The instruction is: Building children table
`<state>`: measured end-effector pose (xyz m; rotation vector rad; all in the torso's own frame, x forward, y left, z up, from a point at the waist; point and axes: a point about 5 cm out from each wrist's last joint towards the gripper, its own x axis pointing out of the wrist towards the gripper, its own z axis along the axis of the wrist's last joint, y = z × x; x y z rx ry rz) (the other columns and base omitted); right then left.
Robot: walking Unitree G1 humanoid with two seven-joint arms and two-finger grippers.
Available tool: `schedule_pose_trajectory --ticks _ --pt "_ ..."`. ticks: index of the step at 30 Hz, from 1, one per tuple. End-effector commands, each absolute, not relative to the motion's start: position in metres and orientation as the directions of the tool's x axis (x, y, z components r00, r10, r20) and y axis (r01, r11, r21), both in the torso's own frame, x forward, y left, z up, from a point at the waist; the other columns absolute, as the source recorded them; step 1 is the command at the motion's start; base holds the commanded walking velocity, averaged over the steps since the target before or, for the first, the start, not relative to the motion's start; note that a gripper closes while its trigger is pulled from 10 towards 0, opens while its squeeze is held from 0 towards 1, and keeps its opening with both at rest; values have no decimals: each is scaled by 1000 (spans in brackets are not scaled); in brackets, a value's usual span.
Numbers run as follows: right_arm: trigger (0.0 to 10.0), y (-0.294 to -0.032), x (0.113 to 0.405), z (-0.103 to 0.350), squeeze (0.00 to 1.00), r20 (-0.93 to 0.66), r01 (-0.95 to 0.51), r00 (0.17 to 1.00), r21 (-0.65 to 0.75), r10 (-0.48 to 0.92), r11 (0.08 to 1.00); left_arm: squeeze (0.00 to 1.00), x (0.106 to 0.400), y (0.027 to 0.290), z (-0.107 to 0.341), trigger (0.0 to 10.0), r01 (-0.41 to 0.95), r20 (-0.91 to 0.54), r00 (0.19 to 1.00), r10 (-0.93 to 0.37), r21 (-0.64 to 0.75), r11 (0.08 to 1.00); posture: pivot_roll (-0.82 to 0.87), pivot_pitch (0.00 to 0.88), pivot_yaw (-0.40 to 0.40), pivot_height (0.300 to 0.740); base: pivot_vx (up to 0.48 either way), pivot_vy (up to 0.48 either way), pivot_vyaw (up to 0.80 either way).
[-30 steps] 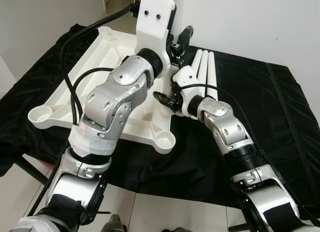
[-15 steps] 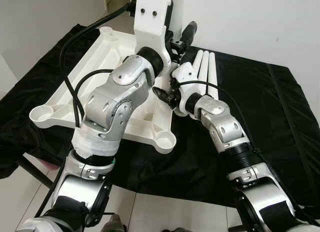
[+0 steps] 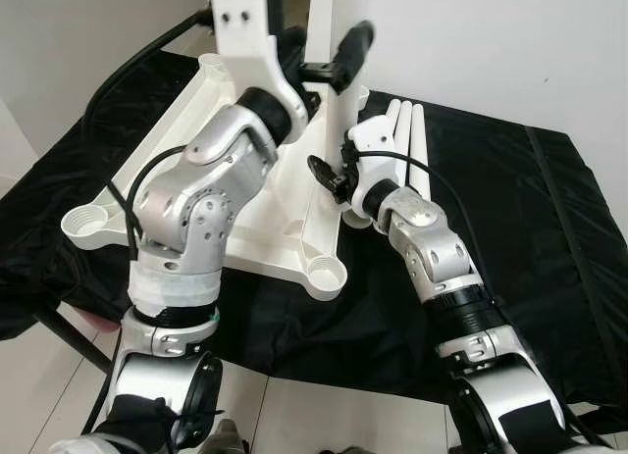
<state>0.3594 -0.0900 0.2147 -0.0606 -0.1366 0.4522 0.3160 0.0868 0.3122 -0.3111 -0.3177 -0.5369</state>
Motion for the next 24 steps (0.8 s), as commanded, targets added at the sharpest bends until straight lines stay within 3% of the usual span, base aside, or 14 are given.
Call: schedule_pose_trajectory --ticks 1,14,17,22,24 --pt "10000 -99 358 216 0 142 -389 909 -44 391 920 0 319 96 302 10000 456 329 868 -371 -233 859 181 38 -73 740 0 0 0" --pt "10000 -103 340 199 0 150 -394 906 -49 397 918 0 308 105 258 10000 422 231 898 -375 -207 882 166 53 -80 740 0 0 0" --pt "10000 -102 336 197 0 155 -410 897 -54 413 911 0 305 105 250 10000 427 223 894 -389 -157 891 164 53 -81 740 0 0 0" --pt "10000 -103 322 193 0 191 -470 861 -54 471 881 0 291 105 211 10000 440 122 886 -447 76 895 161 57 -86 740 0 0 0" --pt "10000 -103 320 193 0 198 -477 856 -52 477 877 0 289 105 207 10000 450 111 882 -458 89 888 162 60 -88 740 0 0 0"
